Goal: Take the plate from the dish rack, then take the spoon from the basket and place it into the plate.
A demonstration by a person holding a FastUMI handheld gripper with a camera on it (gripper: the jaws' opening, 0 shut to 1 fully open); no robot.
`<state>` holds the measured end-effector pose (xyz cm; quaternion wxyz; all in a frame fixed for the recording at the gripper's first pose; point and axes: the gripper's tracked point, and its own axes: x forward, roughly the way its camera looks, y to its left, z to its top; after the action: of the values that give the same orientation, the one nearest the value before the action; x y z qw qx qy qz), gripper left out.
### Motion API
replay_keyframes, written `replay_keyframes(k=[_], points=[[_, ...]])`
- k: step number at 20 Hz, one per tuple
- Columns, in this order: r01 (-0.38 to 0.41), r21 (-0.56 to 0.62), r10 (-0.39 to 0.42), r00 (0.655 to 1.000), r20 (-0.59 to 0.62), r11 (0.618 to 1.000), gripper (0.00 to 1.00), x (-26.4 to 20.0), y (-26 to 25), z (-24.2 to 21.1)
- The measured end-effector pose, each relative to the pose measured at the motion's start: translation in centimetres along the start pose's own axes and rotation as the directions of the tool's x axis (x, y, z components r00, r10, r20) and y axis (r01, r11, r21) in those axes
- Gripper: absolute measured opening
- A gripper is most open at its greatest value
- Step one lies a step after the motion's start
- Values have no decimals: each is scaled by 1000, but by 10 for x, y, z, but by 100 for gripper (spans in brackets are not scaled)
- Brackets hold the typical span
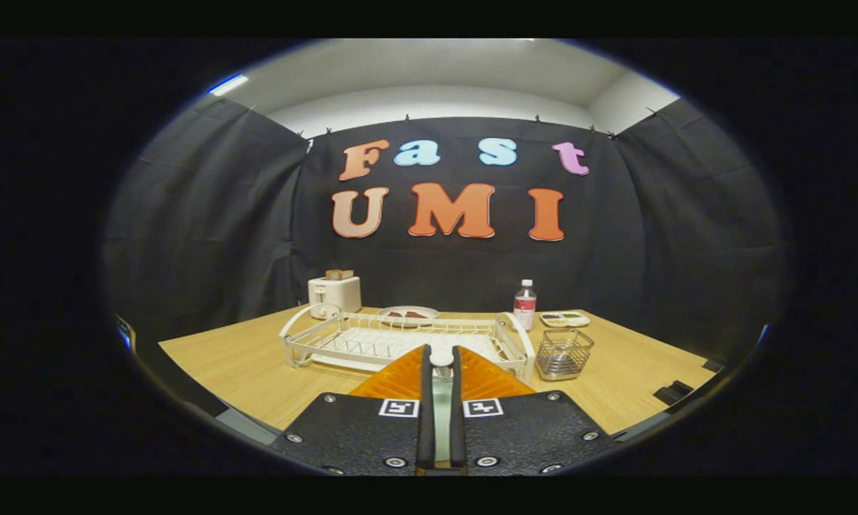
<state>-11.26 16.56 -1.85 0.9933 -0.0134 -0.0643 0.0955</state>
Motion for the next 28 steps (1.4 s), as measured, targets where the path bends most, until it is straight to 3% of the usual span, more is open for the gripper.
replay_keyframes(k=[8,15,17,21,22,24,26,28], points=[[-29,-8,28,997,-77,1000,8,13,13,-30],[-50,-24,46,991,-126,998,14,19,18,-44],[-43,-22,39,988,-150,999,22,23,15,-50],[-9,-6,8,984,-180,1000,48,27,2,-54],[0,1,1,984,-180,1000,62,28,-3,-52],[20,6,-18,984,-179,1000,81,30,-13,-48],[45,2,-44,984,-175,999,93,32,-26,-43],[74,-5,-74,984,-161,997,98,33,-40,-35]])
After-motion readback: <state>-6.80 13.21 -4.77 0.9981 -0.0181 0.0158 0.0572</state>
